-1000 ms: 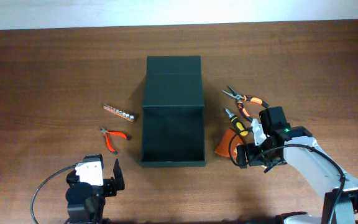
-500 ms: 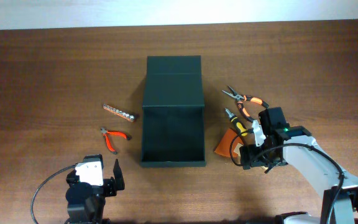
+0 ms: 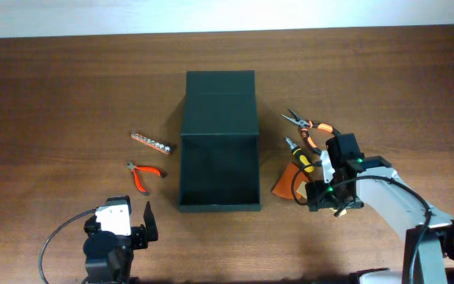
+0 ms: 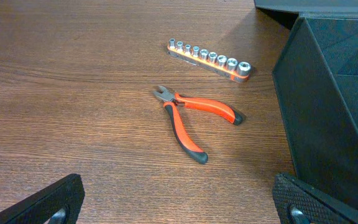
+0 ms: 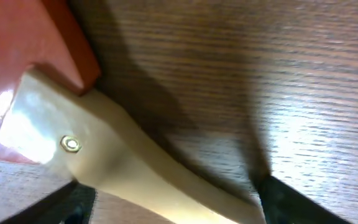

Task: Pack container
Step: 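Close the right gripper on the scraper handle and lift it, then carry the scraper over the green box and lower it inside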

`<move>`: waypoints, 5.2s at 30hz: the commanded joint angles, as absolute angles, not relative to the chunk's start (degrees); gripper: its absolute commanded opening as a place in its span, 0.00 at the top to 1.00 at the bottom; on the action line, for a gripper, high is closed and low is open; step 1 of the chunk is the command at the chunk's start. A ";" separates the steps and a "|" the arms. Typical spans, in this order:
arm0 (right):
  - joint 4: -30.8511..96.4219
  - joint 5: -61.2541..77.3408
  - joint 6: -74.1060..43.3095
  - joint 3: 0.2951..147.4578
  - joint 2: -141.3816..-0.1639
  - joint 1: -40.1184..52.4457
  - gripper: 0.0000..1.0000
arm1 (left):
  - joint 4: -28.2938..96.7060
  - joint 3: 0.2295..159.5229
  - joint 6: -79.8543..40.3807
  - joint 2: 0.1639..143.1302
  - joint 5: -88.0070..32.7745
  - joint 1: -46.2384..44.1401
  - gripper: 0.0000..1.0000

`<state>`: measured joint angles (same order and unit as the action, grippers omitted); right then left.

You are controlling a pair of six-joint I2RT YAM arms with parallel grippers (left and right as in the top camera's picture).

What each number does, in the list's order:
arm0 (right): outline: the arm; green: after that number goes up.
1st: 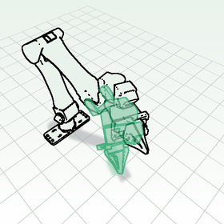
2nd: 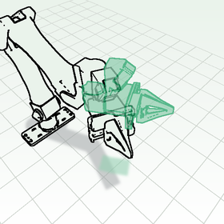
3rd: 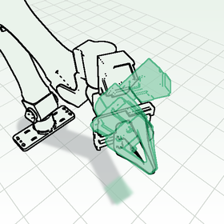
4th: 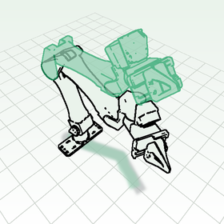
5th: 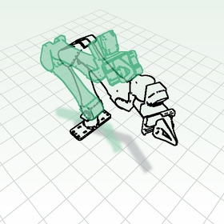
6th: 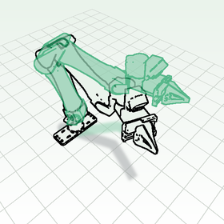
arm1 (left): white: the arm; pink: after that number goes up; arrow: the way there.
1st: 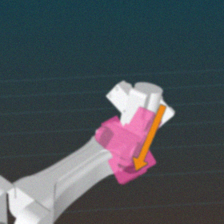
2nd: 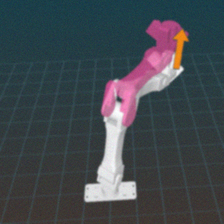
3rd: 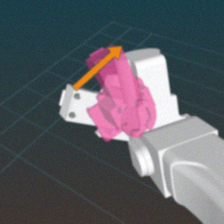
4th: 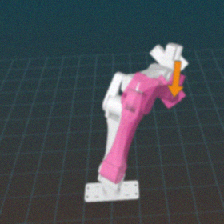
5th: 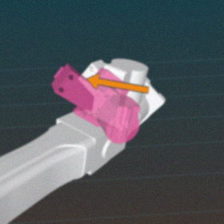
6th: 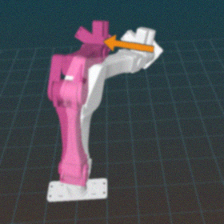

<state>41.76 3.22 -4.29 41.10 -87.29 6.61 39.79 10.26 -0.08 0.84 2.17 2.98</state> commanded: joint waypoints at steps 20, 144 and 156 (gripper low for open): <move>40.21 4.67 -6.55 40.62 -90.39 17.78 0.54 | 39.68 9.93 -0.62 0.30 2.20 3.27 0.01; 53.98 1.63 -6.92 79.40 -107.20 44.21 0.89 | 39.68 9.93 -0.62 0.30 2.20 3.27 0.01; 52.80 1.61 -6.31 79.42 -107.18 44.21 0.43 | 39.68 9.93 -0.62 0.30 2.20 3.27 0.01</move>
